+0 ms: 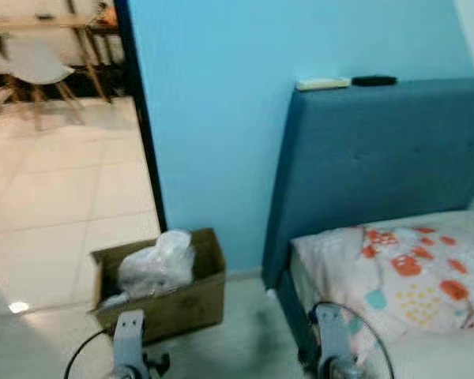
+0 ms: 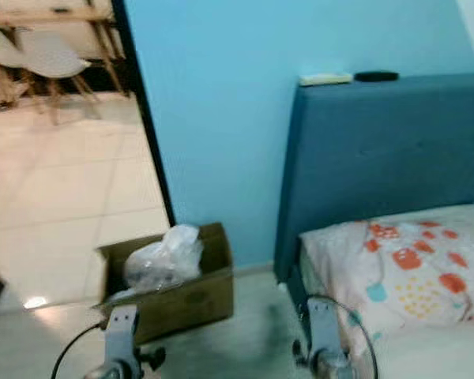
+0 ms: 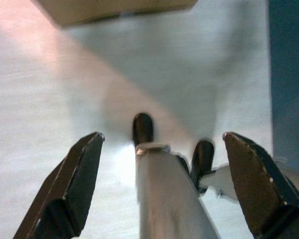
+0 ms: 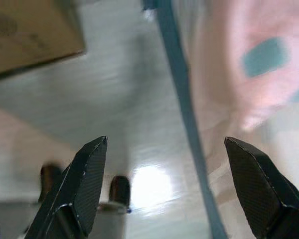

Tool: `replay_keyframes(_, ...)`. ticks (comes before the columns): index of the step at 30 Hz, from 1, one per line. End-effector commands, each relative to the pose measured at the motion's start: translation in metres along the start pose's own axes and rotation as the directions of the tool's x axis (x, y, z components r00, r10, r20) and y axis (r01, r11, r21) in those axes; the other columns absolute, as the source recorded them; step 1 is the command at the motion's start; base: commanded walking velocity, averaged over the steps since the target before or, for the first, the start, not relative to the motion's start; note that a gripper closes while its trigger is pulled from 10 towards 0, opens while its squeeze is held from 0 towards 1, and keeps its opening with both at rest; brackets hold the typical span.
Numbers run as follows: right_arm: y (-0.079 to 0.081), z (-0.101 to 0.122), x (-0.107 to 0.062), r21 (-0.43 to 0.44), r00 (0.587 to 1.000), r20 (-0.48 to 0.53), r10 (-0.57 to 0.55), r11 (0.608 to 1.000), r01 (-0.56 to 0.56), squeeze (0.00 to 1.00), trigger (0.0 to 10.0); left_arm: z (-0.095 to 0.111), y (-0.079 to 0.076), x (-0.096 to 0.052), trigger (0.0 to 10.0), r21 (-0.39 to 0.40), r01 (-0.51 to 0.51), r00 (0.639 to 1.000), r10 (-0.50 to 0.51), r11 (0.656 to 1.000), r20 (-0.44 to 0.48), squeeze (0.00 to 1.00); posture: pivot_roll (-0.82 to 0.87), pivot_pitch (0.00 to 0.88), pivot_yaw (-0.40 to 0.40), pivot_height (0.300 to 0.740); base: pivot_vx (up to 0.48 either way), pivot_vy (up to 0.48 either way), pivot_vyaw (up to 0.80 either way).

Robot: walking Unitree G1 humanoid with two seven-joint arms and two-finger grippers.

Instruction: Clean up the room

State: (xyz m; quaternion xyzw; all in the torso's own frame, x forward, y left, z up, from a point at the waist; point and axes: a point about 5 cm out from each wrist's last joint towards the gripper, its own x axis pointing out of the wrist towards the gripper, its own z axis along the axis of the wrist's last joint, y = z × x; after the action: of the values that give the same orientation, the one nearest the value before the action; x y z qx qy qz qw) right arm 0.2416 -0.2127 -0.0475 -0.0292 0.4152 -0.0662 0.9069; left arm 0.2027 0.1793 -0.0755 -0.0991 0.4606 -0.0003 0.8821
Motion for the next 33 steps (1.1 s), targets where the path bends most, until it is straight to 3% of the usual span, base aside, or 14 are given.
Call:
replay_keyframes(1,0.001,-0.001,0.0,0.059,1.0,0.0,-0.007,0.998,0.007,0.0,10.0,0.002,0.004,-0.001,10.0,0.002,-0.012,1.0,0.012,1.0,0.002,0.0,0.03,0.0,-0.023,0.728,-0.315,0.0,0.0)
replay_keyframes(6,-0.011,-0.013,-0.002,0.046,0.997,-0.044,-0.068,0.996,0.07,0.0,10.0,0.007,0.005,0.0,10.0,-0.003,-0.014,1.0,0.014,1.0,0.016,0.0,0.05,0.0,-0.029,0.728,-0.313,0.0,0.0)
replay_keyframes(10,-0.01,-0.014,-0.002,0.045,0.997,-0.05,-0.058,0.997,0.06,0.0,10.0,0.008,0.004,0.0,10.0,-0.002,-0.009,1.0,0.009,1.0,0.02,0.0,0.05,0.0,-0.029,0.728,-0.313,0.0,0.0)
replay_keyframes(12,0.005,-0.024,-0.003,0.1,0.997,-0.077,0.021,0.995,-0.013,0.0,10.0,0.007,0.002,0.0,10.0,0.002,-0.003,1.0,0.003,1.0,0.016,0.0,0.04,0.0,-0.036,0.728,-0.315,0.0,0.0)
replay_keyframes(19,0.014,-0.035,-0.005,0.214,0.993,-0.094,0.071,0.976,-0.05,0.0,10.0,0.004,0.0,0.0,10.0,-0.002,0.003,1.0,-0.003,1.0,0.007,0.0,0.03,0.0,-0.039,0.728,-0.319,0.0,0.0)
replay_keyframes(25,0.017,-0.034,-0.005,0.233,0.993,-0.088,0.079,0.971,-0.056,0.0,10.0,0.002,0.0,0.0,10.0,0.001,0.004,1.0,-0.004,1.0,-0.001,0.0,0.03,0.0,-0.032,0.728,-0.319,0.0,0.0)
replay_keyframes(33,0.018,-0.035,-0.005,0.193,0.992,-0.101,0.079,0.979,-0.058,0.0,10.0,0.002,0.003,-0.001,10.0,0.016,0.001,1.0,-0.001,1.0,-0.005,0.0,0.04,0.0,-0.023,0.728,-0.32,0.0,-0.75)
